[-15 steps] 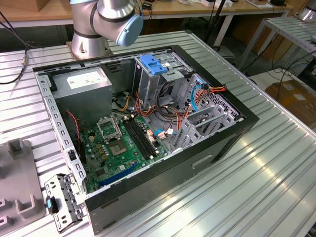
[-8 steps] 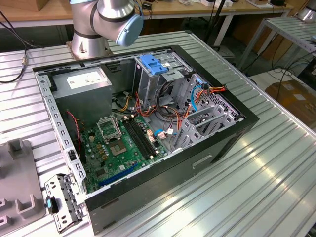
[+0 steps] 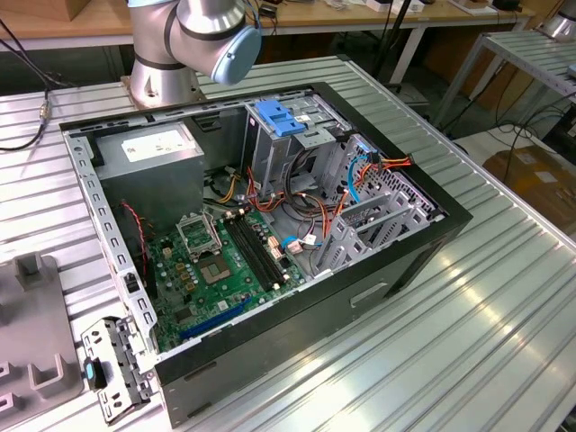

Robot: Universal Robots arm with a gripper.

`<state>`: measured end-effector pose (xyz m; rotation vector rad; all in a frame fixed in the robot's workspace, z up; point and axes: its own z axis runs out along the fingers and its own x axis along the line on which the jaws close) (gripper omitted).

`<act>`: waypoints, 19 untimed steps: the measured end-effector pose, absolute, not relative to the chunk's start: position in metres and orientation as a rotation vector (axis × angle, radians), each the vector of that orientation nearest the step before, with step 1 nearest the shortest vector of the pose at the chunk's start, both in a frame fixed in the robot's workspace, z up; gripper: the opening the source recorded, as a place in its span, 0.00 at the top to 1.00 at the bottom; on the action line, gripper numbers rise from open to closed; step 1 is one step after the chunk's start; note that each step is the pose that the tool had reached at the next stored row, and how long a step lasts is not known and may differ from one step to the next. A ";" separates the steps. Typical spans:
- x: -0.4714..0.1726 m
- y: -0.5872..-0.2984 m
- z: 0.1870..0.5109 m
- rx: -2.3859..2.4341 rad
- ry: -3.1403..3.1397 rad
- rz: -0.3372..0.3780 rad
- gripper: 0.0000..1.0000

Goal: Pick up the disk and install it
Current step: 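Pick up the disk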

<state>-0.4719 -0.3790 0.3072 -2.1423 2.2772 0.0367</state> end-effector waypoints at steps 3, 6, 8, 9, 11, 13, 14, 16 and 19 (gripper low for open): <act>-0.472 -0.379 0.313 -2.142 2.277 0.036 0.63; -0.472 -0.379 0.323 -2.142 2.277 0.036 0.63; -0.472 -0.379 0.329 -2.142 2.277 0.036 0.63; -0.472 -0.379 0.332 -2.142 2.277 0.036 0.63; -0.472 -0.379 0.339 -2.142 2.277 0.036 0.63; -0.472 -0.379 0.347 -2.142 2.277 0.036 0.63; -0.472 -0.379 0.350 -2.142 2.277 0.036 0.63; -0.472 -0.379 0.360 -2.142 2.277 0.036 0.63; -0.472 -0.379 0.373 -2.143 2.278 0.036 0.63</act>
